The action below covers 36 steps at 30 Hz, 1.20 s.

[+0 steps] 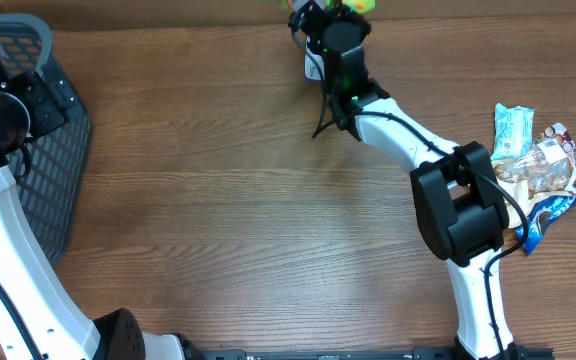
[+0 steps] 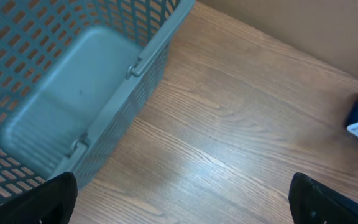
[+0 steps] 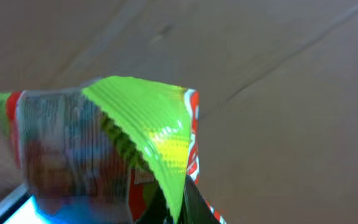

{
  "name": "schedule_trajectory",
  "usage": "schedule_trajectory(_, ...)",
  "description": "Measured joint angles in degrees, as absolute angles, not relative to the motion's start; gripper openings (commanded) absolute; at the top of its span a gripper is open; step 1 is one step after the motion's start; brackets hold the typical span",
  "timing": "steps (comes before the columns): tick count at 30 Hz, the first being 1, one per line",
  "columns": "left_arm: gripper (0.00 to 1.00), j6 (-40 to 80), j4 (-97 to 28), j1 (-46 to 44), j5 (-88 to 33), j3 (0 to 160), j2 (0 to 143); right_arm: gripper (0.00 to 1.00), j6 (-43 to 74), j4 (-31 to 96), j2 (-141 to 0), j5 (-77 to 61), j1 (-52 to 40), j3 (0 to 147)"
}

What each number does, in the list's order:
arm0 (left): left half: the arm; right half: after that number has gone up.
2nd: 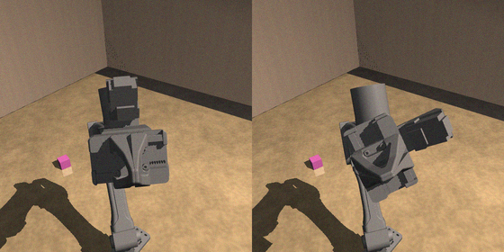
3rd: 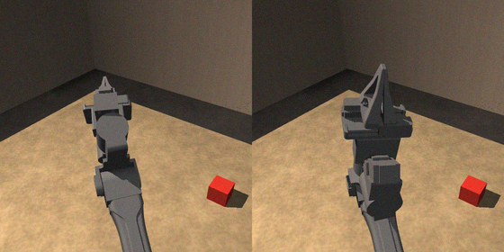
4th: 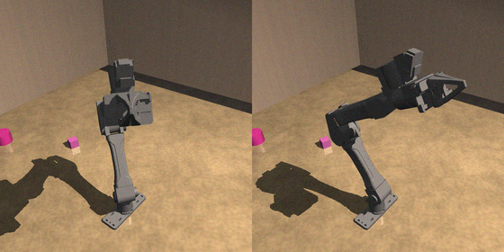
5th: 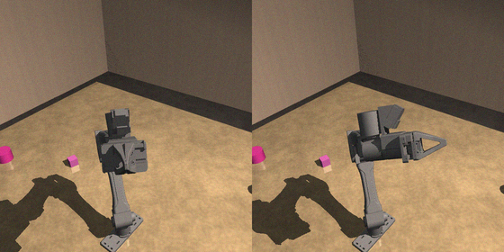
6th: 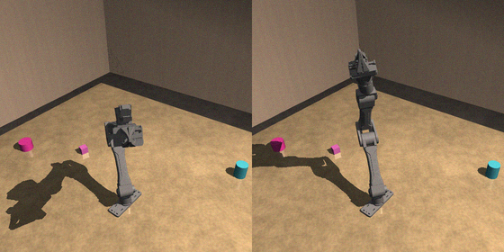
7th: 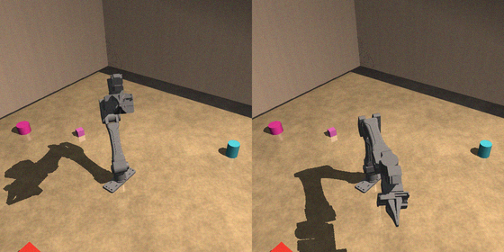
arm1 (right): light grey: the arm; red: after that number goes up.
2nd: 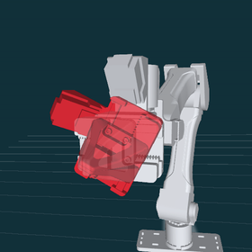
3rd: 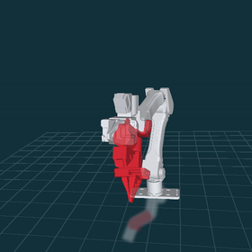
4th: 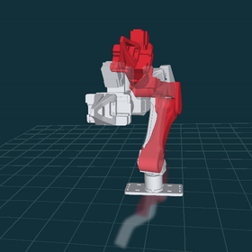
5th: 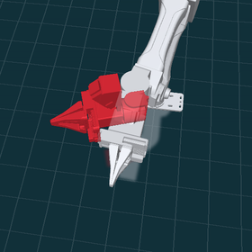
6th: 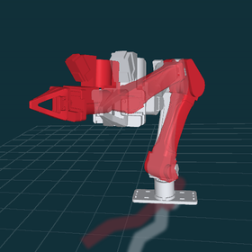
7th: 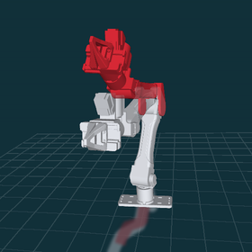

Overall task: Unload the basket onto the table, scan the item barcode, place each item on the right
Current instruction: 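Carry the green snack bag right and drop it on the pile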

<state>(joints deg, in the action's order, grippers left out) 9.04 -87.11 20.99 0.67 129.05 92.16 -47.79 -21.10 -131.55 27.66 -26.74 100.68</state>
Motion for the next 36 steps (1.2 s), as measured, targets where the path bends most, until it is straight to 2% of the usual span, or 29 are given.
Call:
schedule_trajectory(5, 1.0, 9.0, -87.1, 21.0, 0.7, 129.1, 92.2, 0.04, -39.4, -4.3, -123.9, 33.1, -29.9, 100.1)
schedule_trajectory(10, 1.0, 9.0, -87.1, 21.0, 0.7, 129.1, 92.2, 0.04, -24.4, 20.9, -108.6, 39.0, -33.3, 100.1)
schedule_trajectory(13, 1.0, 9.0, -87.2, 21.0, 0.7, 129.1, 92.2, 0.04, -12.0, 36.7, -99.0, 36.1, -33.5, 100.7)
schedule_trajectory(14, 1.0, 9.0, -87.1, 21.0, 0.6, 129.1, 92.2, 0.04, -4.4, 44.3, -94.5, 31.6, -31.3, 100.7)
schedule_trajectory(15, 1.0, 9.0, -87.2, 21.0, 0.7, 129.1, 92.2, 0.04, -1.9, 45.5, -93.3, 29.8, -30.1, 100.8)
schedule_trajectory(19, 1.0, 9.0, -87.1, 21.0, 0.7, 129.1, 92.2, 0.04, 15.0, 59.8, -91.0, 13.9, -13.5, 100.9)
schedule_trajectory(25, 1.0, 9.0, -87.1, 21.0, 0.7, 129.1, 92.2, 0.04, 23.0, 62.5, -91.3, 4.3, 7.0, 96.5)
schedule_trajectory(30, 1.0, 9.0, -87.1, 21.0, 0.7, 129.1, 92.2, 0.04, 25.5, 53.6, -91.3, 1.7, 16.4, 87.7)
schedule_trajectory(33, 1.0, 9.0, -87.1, 21.0, 0.6, 129.1, 92.2, 0.05, 26.0, 47.3, -91.4, 1.0, 19.1, 81.6)
schedule_trajectory(34, 1.0, 9.0, -87.1, 21.0, 0.6, 129.1, 92.2, 0.11, 26.2, 45.2, -91.4, 0.8, 19.5, 79.5)
schedule_trajectory(36, 1.0, 9.0, -87.1, 21.0, 0.7, 129.1, 92.2, 0.39, 26.6, 42.5, -91.4, 0.3, 19.7, 76.0)
